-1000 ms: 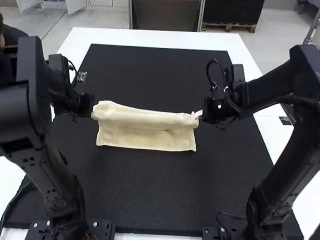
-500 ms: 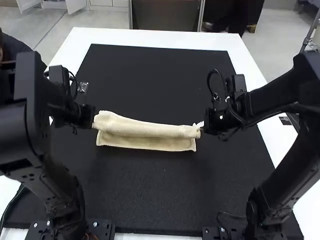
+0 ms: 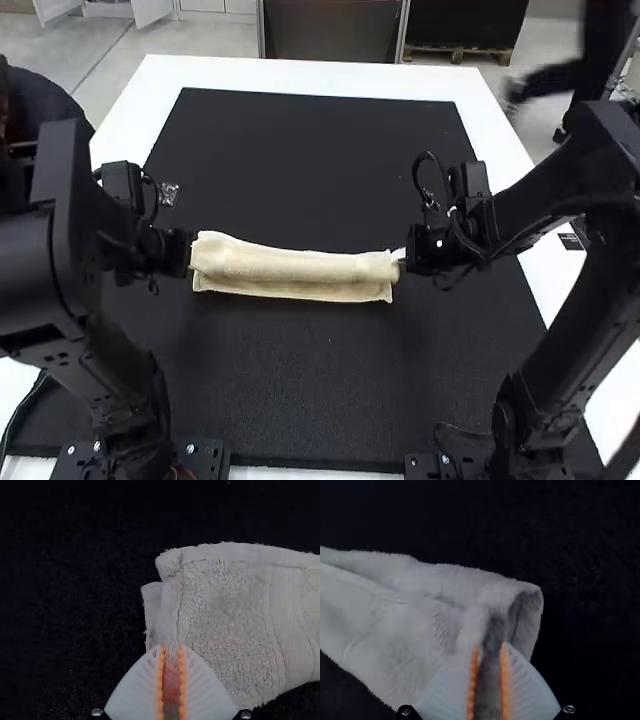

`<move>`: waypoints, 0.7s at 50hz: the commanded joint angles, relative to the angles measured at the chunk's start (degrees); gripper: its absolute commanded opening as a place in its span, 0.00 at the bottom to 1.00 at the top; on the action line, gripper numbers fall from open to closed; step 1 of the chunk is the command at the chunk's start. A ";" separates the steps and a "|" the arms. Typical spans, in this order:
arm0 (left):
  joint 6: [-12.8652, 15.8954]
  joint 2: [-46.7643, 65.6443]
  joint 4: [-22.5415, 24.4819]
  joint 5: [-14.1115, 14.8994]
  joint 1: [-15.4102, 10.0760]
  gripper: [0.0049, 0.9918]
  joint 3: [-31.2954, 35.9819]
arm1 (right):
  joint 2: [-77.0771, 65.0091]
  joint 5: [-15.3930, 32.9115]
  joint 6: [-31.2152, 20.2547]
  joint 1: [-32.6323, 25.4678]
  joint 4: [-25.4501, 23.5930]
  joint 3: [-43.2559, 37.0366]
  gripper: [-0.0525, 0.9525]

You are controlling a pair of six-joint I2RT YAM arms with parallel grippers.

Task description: Fold the towel.

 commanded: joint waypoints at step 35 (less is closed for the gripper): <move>-3.97 -7.71 1.28 -2.03 1.33 0.98 -0.40 | -0.31 -8.99 1.50 -4.40 -6.61 3.01 0.96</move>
